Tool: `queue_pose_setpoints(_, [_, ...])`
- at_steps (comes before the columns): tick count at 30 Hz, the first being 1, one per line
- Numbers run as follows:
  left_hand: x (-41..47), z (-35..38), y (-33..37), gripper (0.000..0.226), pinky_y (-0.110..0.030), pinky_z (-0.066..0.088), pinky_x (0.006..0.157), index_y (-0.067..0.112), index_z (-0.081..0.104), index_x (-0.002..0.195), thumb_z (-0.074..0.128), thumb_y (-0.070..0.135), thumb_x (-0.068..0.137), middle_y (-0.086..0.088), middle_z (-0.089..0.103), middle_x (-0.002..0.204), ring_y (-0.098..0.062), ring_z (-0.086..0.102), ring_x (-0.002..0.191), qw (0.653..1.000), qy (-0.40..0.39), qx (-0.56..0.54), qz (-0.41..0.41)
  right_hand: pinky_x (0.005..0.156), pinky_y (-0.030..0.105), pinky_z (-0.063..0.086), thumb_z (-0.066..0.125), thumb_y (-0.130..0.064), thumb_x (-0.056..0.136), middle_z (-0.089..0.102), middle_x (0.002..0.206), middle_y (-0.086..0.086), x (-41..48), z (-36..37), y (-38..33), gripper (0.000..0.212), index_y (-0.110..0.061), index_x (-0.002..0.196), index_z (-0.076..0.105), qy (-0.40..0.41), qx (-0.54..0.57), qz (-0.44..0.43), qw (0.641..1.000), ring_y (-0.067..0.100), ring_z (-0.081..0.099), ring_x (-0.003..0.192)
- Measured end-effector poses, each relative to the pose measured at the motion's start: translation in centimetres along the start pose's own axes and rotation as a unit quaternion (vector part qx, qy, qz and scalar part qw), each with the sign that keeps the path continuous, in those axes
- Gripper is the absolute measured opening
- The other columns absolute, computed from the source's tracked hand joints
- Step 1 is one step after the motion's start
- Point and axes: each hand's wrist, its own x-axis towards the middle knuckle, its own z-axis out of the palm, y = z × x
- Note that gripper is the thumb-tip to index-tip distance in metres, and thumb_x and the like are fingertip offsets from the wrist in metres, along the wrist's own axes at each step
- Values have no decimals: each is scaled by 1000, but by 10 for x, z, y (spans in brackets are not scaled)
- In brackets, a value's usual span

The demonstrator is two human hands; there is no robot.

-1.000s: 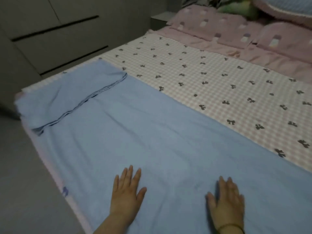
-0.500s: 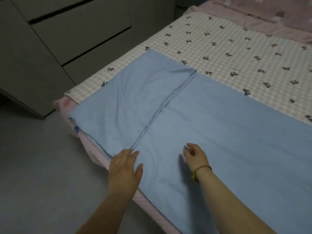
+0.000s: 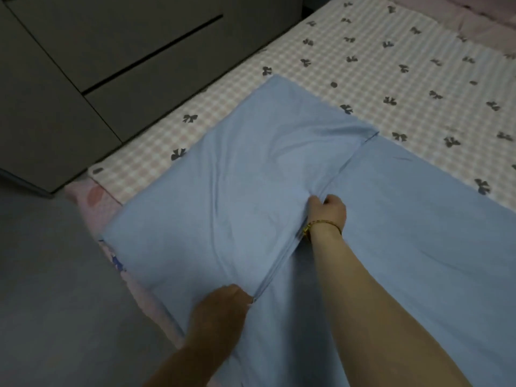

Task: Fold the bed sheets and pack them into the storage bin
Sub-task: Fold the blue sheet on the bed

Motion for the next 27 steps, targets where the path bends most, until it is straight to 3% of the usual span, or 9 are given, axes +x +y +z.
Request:
queue_pose_setpoints(2, [6, -3, -5, 30, -14, 42, 42, 22, 64, 48, 41, 30, 66, 12, 58, 51, -7, 58, 46, 998, -22, -16, 61, 51, 24, 18, 46, -10, 93, 34, 59, 0, 0, -8, 15, 40, -13, 57, 28, 43, -11, -1, 999, 20, 39, 66])
queue_pose_setpoints(5, [21, -12, -18, 45, -18, 34, 62, 26, 66, 52, 40, 44, 84, 15, 57, 53, -2, 48, 63, 994, -16, -27, 109, 48, 23, 25, 48, -11, 92, 46, 70, 6, 6, -14, 19, 22, -5, 71, 46, 46, -25, 9, 999, 21, 44, 77])
queue_pose_setpoints(6, [30, -17, -26, 55, -20, 33, 67, 27, 68, 58, 32, 50, 92, 14, 62, 60, -4, 46, 70, 995, -1, -44, 92, 56, 18, 32, 51, -14, 92, 54, 84, 10, 12, -15, 9, 14, 0, 91, 53, 41, -15, 14, 999, 24, 50, 84])
queue_pose_setpoints(9, [76, -37, -60, 62, -31, 35, 85, 14, 73, 90, 24, 52, 96, -10, 71, 98, -19, 52, 96, 997, 35, -57, -34, 92, 26, 39, 56, -24, 90, 49, 128, 13, 45, -7, -24, 51, 0, 131, 37, 51, 46, 45, 997, 28, 50, 115])
queue_pose_setpoints(13, [132, -44, -108, 72, -48, 34, 100, 0, 56, 125, 29, 52, 82, -29, 50, 129, -47, 50, 116, 985, -59, -20, -158, 81, 28, 42, 51, -15, 91, 55, 120, 17, 79, -8, -37, 39, 6, 123, 48, 109, 34, 79, 990, 33, 52, 115])
queue_pose_setpoints(16, [141, -35, -136, 77, -42, 22, 98, 7, 53, 125, 10, 62, 92, -26, 57, 123, -42, 54, 114, 977, -171, 40, -117, 90, 29, 39, 48, -13, 93, 49, 130, 17, 93, -6, -43, 39, 0, 129, 41, 170, 6, 66, 983, 31, 48, 120])
queue_pose_setpoints(19, [140, -30, -147, 69, -33, 8, 109, 14, 41, 128, 7, 62, 92, -23, 56, 126, -31, 38, 122, 982, -167, 28, -85, 106, 34, 30, 53, -25, 91, 37, 142, 13, 113, -3, -60, 56, -4, 138, 30, 155, 36, 101, 982, 30, 39, 128])
queue_pose_setpoints(23, [148, -32, -154, 69, -25, -8, 113, 13, 40, 129, 7, 61, 92, -22, 53, 129, -30, 34, 122, 987, -141, 3, -81, 87, 40, 39, 40, -11, 95, 55, 97, 21, 129, -8, -76, 25, 0, 113, 52, 214, -83, 51, 972, 35, 53, 98])
queue_pose_setpoints(27, [150, -30, -160, 68, -28, 3, 113, 12, 40, 128, 8, 60, 93, -23, 53, 128, -30, 35, 120, 991, -107, -9, -75, 104, 41, 29, 39, -12, 95, 36, 142, 19, 126, 1, -74, 46, -6, 139, 29, 259, -183, 51, 947, 33, 35, 129])
